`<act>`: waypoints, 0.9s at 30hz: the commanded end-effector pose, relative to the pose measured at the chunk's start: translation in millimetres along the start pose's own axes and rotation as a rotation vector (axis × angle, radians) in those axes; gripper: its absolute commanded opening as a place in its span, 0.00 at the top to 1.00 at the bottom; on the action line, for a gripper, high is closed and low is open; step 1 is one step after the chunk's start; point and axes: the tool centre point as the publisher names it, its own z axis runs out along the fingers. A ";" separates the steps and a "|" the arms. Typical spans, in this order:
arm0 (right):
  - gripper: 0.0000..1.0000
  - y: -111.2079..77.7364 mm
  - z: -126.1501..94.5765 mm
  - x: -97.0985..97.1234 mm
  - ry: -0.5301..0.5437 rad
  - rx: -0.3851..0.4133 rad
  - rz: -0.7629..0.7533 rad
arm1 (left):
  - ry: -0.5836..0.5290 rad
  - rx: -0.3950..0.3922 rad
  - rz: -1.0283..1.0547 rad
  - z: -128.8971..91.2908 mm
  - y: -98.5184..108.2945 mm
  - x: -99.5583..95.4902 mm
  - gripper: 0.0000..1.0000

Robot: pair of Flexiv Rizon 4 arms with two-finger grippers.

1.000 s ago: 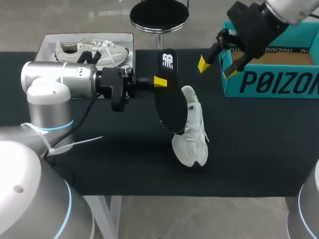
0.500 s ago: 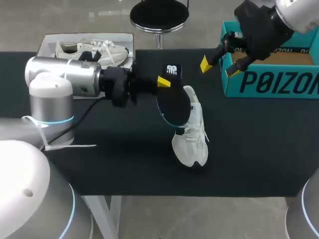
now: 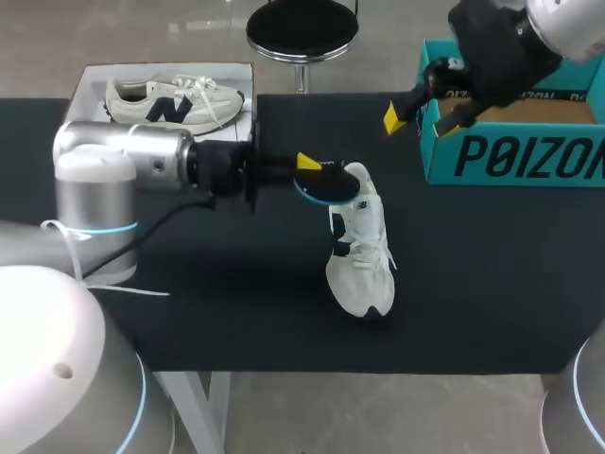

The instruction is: Take the shoe out of the shoebox, open the shoe tongue, remove and reinsert the insole, then place the shoe into the shoebox

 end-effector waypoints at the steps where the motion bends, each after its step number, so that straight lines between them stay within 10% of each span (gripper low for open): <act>1: 0.00 -4.8 -6.7 0.2 -0.012 -0.013 -0.004 | -0.093 0.049 -0.249 -0.6 4.2 -0.8 1.00; 12: 0.00 -6.9 -11.5 5.0 -0.027 -0.034 -0.043 | -0.241 0.047 -0.414 -6.5 6.3 -5.0 1.00; 27: 0.00 -2.0 0.4 3.4 0.006 -0.049 -0.053 | -0.162 0.052 -0.277 -6.0 0.5 -16.4 1.00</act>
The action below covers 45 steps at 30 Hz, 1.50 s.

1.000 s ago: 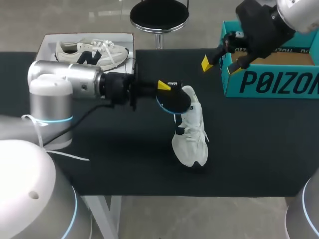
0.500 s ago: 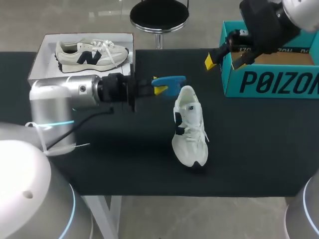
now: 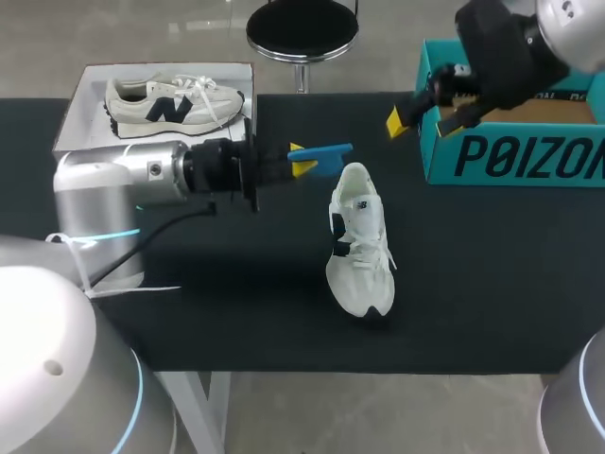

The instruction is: Take the shoe out of the shoebox, open the shoe tongue, remove and reinsert the insole, then place the shoe into the shoebox

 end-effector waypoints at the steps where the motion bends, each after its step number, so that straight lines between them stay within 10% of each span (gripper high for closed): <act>1: 0.00 6.3 6.7 -2.7 0.007 0.011 -0.010 | 0.003 0.002 0.000 0.2 1.7 -0.4 1.00; 7: 0.00 13.9 -7.0 -3.9 -0.033 0.005 -0.042 | 0.003 0.002 0.000 0.2 1.7 -0.4 1.00; 17: 0.00 10.0 -19.9 -5.5 -0.058 -0.025 -0.052 | -0.166 -0.011 -1.299 6.9 8.0 -9.2 1.00; 42: 0.00 15.1 -12.6 -8.1 -0.025 -0.076 -0.071 | -0.092 -0.022 -1.546 8.7 -0.2 -11.9 1.00; 45: 0.00 15.5 -13.4 -6.9 -0.027 -0.083 -0.073 | -0.128 -0.040 -1.834 10.9 0.1 -17.6 1.00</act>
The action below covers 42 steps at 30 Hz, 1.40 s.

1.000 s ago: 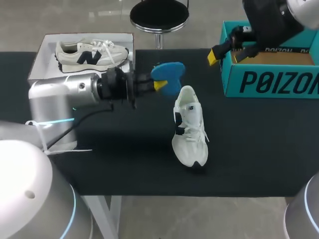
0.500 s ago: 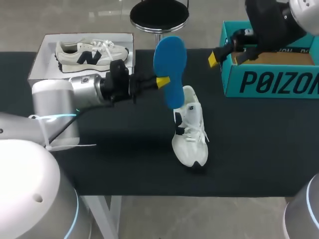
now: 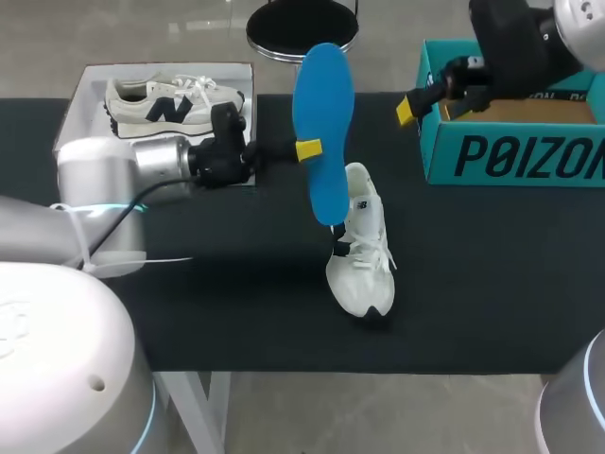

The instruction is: Take the shoe out of the shoebox, open the shoe tongue, remove and reinsert the insole, then place the shoe into the shoebox

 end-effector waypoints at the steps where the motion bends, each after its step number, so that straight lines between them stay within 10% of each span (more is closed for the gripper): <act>1: 0.00 1.2 0.8 1.8 -0.002 -0.003 0.000 | -0.071 -0.022 -0.717 3.6 -7.9 -3.8 1.00; 22: 0.00 0.5 1.2 7.0 -0.002 -0.027 -0.005 | -0.242 -0.127 -1.159 -4.8 0.7 -26.4 1.00; 42: 0.00 12.1 1.2 5.3 -0.005 -0.019 -0.008 | -0.019 -0.065 -0.636 -19.0 17.0 -20.9 1.00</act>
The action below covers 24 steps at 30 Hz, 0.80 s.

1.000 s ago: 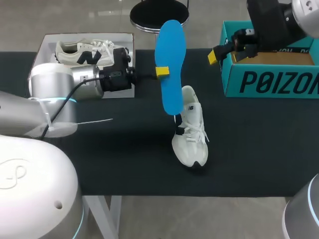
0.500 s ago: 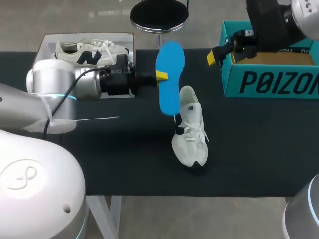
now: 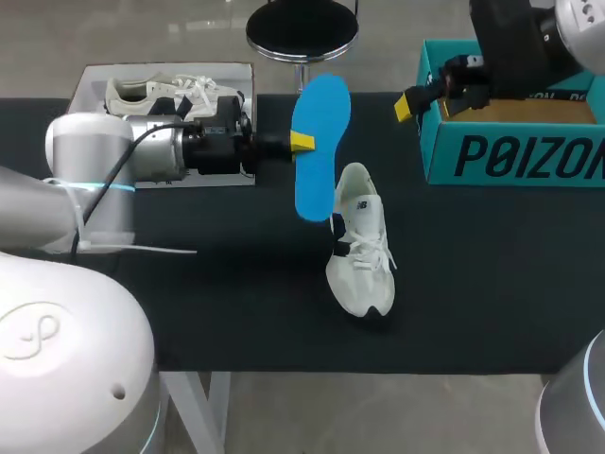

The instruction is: Take the shoe out of the shoebox, open the shoe tongue, remove and reinsert the insole, then place the shoe into the shoebox

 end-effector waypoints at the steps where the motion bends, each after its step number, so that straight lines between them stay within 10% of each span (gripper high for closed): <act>1: 0.00 10.0 6.0 0.0 0.003 0.015 -0.002 | 0.071 0.041 0.089 -1.1 4.6 -13.7 1.00; 18: 0.00 11.8 -3.0 0.8 -0.032 -0.001 -0.009 | 0.046 0.026 0.116 10.8 -13.9 -7.5 1.00; 24: 0.00 20.5 -10.8 9.8 -0.148 0.110 -0.072 | 0.046 0.026 0.116 10.8 -13.9 -7.5 1.00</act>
